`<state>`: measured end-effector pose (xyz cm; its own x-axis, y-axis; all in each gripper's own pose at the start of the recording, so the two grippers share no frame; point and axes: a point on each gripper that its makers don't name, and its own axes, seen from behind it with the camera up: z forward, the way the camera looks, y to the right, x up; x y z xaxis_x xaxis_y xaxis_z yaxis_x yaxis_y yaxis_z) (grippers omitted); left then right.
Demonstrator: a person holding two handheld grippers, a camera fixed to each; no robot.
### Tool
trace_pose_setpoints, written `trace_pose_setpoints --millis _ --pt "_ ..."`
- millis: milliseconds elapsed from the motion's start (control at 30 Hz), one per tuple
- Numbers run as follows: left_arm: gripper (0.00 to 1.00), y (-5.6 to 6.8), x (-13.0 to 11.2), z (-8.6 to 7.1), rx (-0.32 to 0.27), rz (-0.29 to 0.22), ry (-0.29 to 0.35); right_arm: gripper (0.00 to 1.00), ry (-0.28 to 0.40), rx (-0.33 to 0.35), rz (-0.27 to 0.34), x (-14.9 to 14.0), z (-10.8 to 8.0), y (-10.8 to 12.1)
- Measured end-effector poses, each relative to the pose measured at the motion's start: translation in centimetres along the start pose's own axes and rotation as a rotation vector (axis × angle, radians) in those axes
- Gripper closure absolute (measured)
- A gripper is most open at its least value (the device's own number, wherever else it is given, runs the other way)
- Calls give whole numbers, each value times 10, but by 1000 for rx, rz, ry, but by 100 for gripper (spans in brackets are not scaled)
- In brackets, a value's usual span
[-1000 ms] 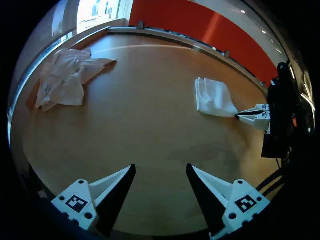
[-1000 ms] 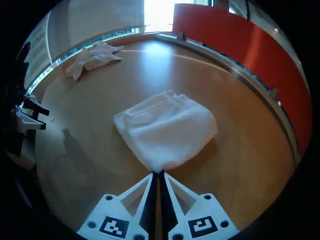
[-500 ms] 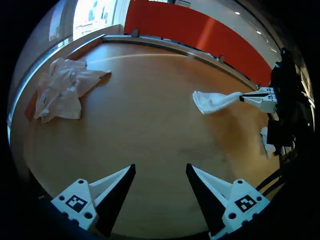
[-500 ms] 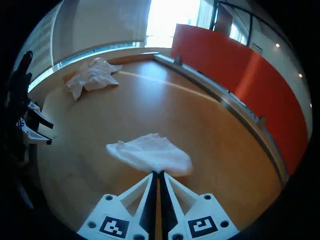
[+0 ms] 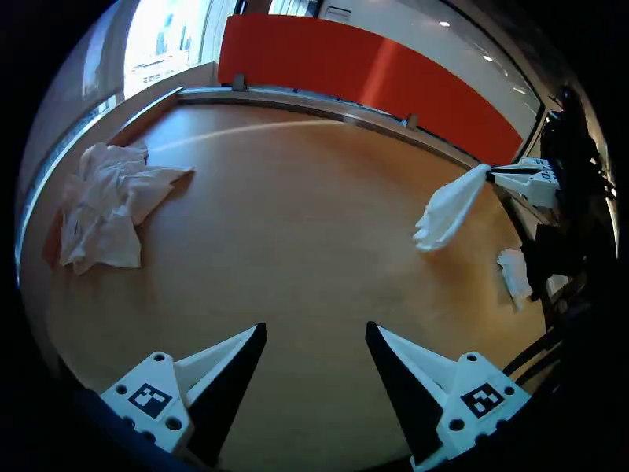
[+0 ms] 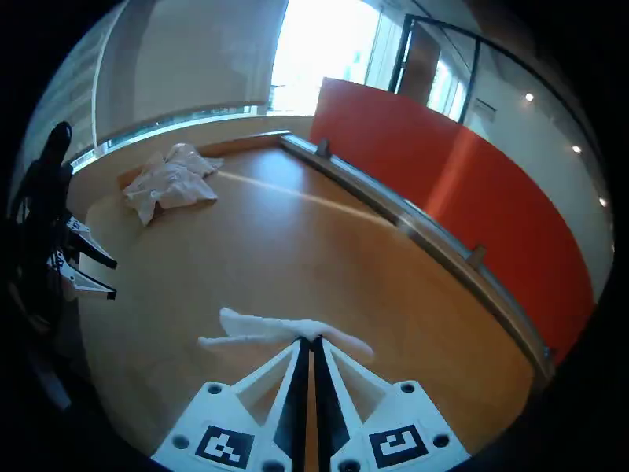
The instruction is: Fold towel
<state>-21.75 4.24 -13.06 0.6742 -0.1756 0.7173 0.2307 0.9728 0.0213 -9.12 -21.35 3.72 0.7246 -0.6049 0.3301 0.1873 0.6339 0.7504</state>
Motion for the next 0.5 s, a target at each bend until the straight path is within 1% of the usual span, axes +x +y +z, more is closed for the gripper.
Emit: trace_pose_setpoints --millis 267,500 --pt "7 22 8 6 -32 28 1 96 -14 -58 27 -24 -38 41" --pt "6 37 13 11 -42 44 -3 96 -32 -109 39 -47 -69 83"
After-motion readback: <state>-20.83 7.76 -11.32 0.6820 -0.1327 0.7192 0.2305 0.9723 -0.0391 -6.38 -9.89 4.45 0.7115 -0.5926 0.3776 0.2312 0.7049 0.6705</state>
